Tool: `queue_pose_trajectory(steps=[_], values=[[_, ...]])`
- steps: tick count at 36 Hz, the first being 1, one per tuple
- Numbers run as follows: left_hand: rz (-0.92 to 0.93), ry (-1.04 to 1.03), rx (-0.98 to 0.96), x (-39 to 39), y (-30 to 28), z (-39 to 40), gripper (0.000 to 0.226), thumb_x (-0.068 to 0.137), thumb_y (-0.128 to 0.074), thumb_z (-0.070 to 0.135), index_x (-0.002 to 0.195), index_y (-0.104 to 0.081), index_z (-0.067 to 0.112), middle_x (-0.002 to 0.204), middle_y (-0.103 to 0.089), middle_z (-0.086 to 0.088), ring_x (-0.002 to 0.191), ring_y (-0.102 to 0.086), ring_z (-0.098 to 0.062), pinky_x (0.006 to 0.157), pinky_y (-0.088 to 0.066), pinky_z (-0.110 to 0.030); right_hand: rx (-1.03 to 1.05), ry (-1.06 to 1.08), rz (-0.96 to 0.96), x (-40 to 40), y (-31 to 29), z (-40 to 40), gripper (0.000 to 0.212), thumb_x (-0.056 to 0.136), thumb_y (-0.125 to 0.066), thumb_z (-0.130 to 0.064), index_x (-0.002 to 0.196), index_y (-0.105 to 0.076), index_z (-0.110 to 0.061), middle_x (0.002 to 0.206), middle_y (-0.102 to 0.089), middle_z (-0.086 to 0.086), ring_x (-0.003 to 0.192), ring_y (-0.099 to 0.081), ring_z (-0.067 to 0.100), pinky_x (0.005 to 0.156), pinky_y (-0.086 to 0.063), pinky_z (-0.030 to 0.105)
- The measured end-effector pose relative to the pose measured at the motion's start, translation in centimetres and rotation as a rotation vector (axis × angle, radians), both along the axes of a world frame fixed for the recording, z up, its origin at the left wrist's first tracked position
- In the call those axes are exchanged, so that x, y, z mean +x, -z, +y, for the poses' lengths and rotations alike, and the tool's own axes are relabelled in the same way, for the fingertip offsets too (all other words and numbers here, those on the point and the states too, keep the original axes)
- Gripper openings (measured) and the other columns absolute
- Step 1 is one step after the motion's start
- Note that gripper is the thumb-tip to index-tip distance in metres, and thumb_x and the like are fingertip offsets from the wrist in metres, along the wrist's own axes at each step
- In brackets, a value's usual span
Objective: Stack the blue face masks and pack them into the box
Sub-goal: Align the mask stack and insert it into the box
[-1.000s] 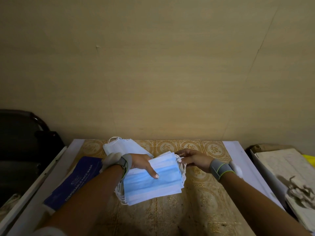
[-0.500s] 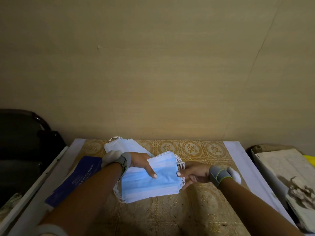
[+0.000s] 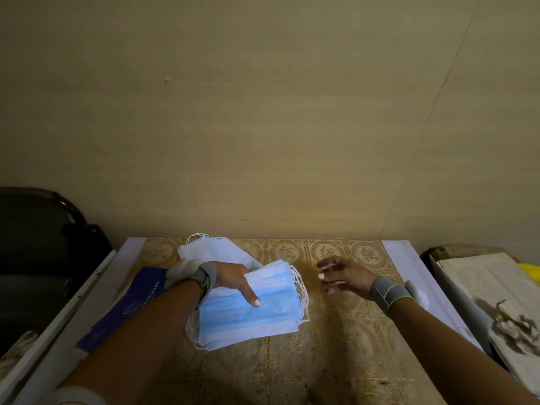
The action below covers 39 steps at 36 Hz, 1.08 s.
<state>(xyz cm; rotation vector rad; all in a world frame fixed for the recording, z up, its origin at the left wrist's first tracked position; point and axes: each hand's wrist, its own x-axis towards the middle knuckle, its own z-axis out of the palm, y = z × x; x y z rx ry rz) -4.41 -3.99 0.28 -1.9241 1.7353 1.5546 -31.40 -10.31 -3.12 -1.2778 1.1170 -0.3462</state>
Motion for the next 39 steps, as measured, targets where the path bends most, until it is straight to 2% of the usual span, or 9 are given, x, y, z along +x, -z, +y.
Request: queue_pose_trajectory(steps=[4,7,11,16,21,27,32,35,39], values=[[-0.065,0.052,-0.040,-0.1,0.3,0.0,0.057,0.059,-0.081,0.041,0.109,-0.060,0.021,0.115,-0.062,0.001,0.113,-0.061,-0.024,0.104,-0.047,-0.037,-0.121,-0.065,0.014,1.1,-1.2,0.4,0.062,0.074,-0.073,-0.019,0.127,-0.042,-0.027,0.123,-0.052,0.006,0.111,-0.051,0.021,0.095,-0.044,0.035],[-0.168,0.126,-0.114,-0.7,0.7,-0.3,0.088,0.050,-0.078,0.054,0.126,-0.056,0.014,0.133,-0.056,-0.002,0.121,-0.055,-0.025,0.108,-0.042,-0.039,-0.269,-0.258,0.158,2.8,-1.9,1.1,0.076,0.076,-0.075,-0.023,0.138,-0.031,-0.030,0.141,-0.039,0.005,0.127,-0.037,0.019,0.103,-0.036,0.034],[-0.311,0.272,-0.236,-2.4,1.1,-0.4,0.075,0.063,-0.077,0.049,0.123,-0.056,0.009,0.130,-0.059,-0.009,0.107,-0.056,-0.025,0.094,-0.046,-0.034,-0.446,-0.431,0.286,5.6,-2.1,2.2,0.091,0.073,-0.077,-0.030,0.145,-0.022,-0.027,0.151,-0.028,0.002,0.140,-0.026,0.021,0.113,-0.027,0.039],[-0.373,0.381,-0.334,-3.5,1.0,-0.1,0.058,0.073,-0.075,0.039,0.122,-0.057,0.012,0.125,-0.061,-0.010,0.111,-0.057,-0.028,0.082,-0.041,-0.030,-0.532,-0.667,0.528,8.4,-2.4,3.5,0.078,0.075,-0.075,-0.035,0.140,-0.035,-0.021,0.145,-0.043,0.002,0.132,-0.041,0.024,0.110,-0.032,0.036],[-0.363,0.355,-0.334,-2.6,0.9,0.1,0.057,0.071,-0.076,0.043,0.114,-0.061,0.009,0.112,-0.065,-0.009,0.087,-0.052,-0.020,0.073,-0.038,-0.028,-0.536,-0.751,0.704,9.8,-2.0,3.6,0.059,0.078,-0.072,-0.033,0.127,-0.053,-0.006,0.128,-0.058,0.016,0.116,-0.053,0.033,0.098,-0.045,0.038],[-0.312,0.243,-0.302,0.1,1.1,1.3,0.058,0.072,-0.074,0.045,0.117,-0.062,0.010,0.120,-0.064,-0.008,0.109,-0.059,-0.027,0.081,-0.040,-0.027,-0.522,-0.766,0.664,11.8,-2.1,3.9,0.049,0.079,-0.071,-0.026,0.121,-0.058,-0.003,0.126,-0.059,0.015,0.115,-0.053,0.032,0.090,-0.042,0.032],[-0.246,0.054,-0.323,4.5,1.3,2.8,0.035,0.076,-0.068,0.051,0.071,-0.054,0.019,0.077,-0.056,0.003,0.083,-0.052,-0.016,0.064,-0.035,-0.019,-0.486,-0.748,0.628,12.5,-1.7,3.9,0.049,0.079,-0.071,-0.028,0.121,-0.059,-0.007,0.127,-0.059,0.013,0.117,-0.052,0.030,0.096,-0.042,0.034],[-0.185,-0.079,-0.368,7.1,1.7,3.8,0.053,0.074,-0.058,0.064,0.083,-0.054,0.012,0.089,-0.055,-0.005,0.087,-0.052,-0.018,0.073,-0.036,-0.021,-0.483,-0.732,0.616,12.7,-1.5,3.8,0.046,0.078,-0.072,-0.027,0.118,-0.061,-0.007,0.126,-0.060,0.012,0.117,-0.053,0.030,0.095,-0.043,0.032],[-0.179,-0.293,-0.425,10.4,1.8,5.4,0.055,0.083,-0.055,0.056,0.106,-0.059,0.007,0.111,-0.062,-0.005,0.105,-0.059,-0.023,0.093,-0.044,-0.029,-0.469,-0.725,0.617,12.9,-1.2,3.8,0.042,0.076,-0.074,-0.019,0.114,-0.063,-0.005,0.124,-0.061,0.013,0.109,-0.054,0.025,0.091,-0.042,0.029]])
